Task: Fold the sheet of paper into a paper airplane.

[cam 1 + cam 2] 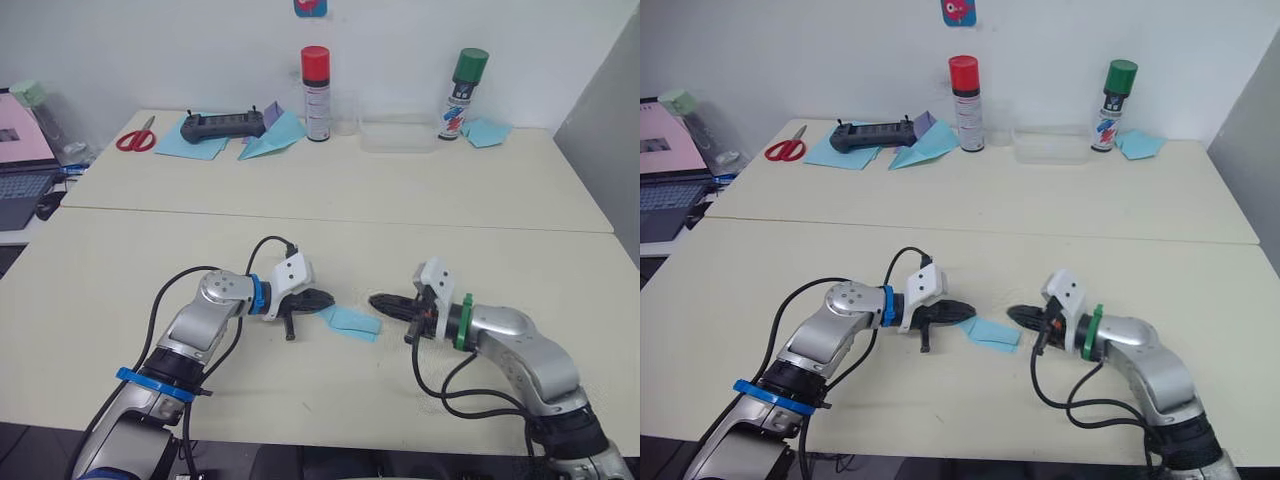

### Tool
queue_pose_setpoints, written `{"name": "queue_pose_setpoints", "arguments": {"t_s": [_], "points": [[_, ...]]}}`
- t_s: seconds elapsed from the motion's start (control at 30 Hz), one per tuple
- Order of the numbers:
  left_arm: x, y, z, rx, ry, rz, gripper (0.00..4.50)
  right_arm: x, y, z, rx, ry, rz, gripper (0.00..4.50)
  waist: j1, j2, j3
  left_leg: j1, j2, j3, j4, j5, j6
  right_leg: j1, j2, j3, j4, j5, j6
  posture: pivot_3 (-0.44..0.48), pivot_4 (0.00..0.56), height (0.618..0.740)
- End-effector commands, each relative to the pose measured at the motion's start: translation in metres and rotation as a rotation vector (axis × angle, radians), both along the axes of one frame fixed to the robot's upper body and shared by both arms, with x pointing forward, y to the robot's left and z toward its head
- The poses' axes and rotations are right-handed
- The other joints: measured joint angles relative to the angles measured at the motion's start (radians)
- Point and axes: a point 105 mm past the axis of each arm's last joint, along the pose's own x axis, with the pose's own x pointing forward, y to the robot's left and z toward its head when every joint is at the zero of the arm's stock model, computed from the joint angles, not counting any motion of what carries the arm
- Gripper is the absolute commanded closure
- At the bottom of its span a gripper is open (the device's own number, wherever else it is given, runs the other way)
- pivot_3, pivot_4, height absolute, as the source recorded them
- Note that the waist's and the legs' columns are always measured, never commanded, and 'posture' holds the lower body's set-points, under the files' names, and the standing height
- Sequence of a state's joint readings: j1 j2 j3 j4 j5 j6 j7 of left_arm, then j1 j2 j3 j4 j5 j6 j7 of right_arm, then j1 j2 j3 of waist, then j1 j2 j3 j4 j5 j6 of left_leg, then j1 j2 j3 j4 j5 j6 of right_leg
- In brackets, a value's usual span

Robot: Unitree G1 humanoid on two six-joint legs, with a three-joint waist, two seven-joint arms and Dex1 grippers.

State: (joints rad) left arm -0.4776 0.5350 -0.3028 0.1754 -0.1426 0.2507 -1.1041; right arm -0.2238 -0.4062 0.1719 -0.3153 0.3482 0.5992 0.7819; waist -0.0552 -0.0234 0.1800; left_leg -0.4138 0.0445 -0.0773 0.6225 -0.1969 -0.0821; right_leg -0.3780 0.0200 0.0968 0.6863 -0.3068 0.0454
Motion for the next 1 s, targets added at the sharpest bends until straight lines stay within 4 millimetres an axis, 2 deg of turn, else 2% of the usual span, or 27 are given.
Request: {"name": "queue_pose_setpoints", "arguments": {"t_s": [0.03,0.1,0.2,0.33,0.53,0.67,0.77,1.0], "points": [[-0.008,0.002,-0.022,0.059,0.069,-0.008,4.5,-0.008,0.013,-0.01,-0.055,-0.002,0.059,4.48,0.004,0.0,0.0,-0.001,0.0,0.0,-0.001,0.0,0.0,0.0,0.0,-0.001,-0.001,0.0,0.0,0.0,0.15,0.74],[-0.007,0.003,-0.02,0.06,0.064,-0.007,4.5,-0.012,0.012,-0.026,-0.13,0.029,0.062,4.48,0.004,0.0,0.0,-0.001,0.0,0.0,-0.002,0.0,0.0,0.0,0.0,0.0,-0.002,0.0,0.0,0.0,0.15,0.74],[-0.007,0.003,-0.018,0.053,0.055,-0.005,4.5,-0.013,0.008,-0.04,-0.197,0.044,0.059,4.48,0.004,0.0,0.0,-0.001,0.0,0.0,-0.002,0.0,0.0,0.0,0.0,0.0,-0.004,0.0,0.0,0.0,0.15,0.74],[0.0,-0.007,-0.001,-0.036,0.013,0.01,4.5,-0.014,0.004,-0.046,-0.232,0.049,0.075,4.48,0.005,0.0,0.0,-0.001,0.0,0.0,-0.003,0.0,0.0,0.0,0.0,-0.001,-0.004,0.0,0.0,0.0,0.15,0.74],[-0.003,-0.028,0.016,-0.089,-0.029,-0.044,4.5,-0.008,-0.003,-0.054,-0.278,0.039,0.059,4.48,0.005,0.0,0.0,-0.001,0.0,0.0,-0.003,0.0,0.0,0.0,0.0,0.0,-0.004,0.0,0.001,0.0,0.15,0.74],[-0.005,-0.033,0.016,-0.076,-0.04,-0.064,4.5,-0.005,-0.003,-0.053,-0.276,0.034,0.056,4.48,0.004,0.0,0.0,-0.001,0.0,0.0,-0.003,0.0,0.0,0.0,0.0,0.0,-0.004,0.001,0.001,0.0,0.15,0.74],[-0.004,-0.028,0.005,-0.029,-0.039,-0.058,4.5,-0.004,-0.004,-0.052,-0.277,0.031,0.051,4.48,0.004,0.0,0.0,-0.001,0.0,0.0,-0.003,0.0,0.0,0.0,0.0,0.0,-0.004,0.001,0.001,0.0,0.15,0.74],[0.006,0.008,-0.009,0.059,-0.041,0.036,4.5,-0.005,-0.007,-0.053,-0.278,0.036,0.043,4.48,0.003,0.0,0.0,-0.001,0.0,0.0,-0.003,0.0,0.0,0.0,0.0,0.0,-0.004,0.001,0.001,0.0,0.15,0.74]]}}
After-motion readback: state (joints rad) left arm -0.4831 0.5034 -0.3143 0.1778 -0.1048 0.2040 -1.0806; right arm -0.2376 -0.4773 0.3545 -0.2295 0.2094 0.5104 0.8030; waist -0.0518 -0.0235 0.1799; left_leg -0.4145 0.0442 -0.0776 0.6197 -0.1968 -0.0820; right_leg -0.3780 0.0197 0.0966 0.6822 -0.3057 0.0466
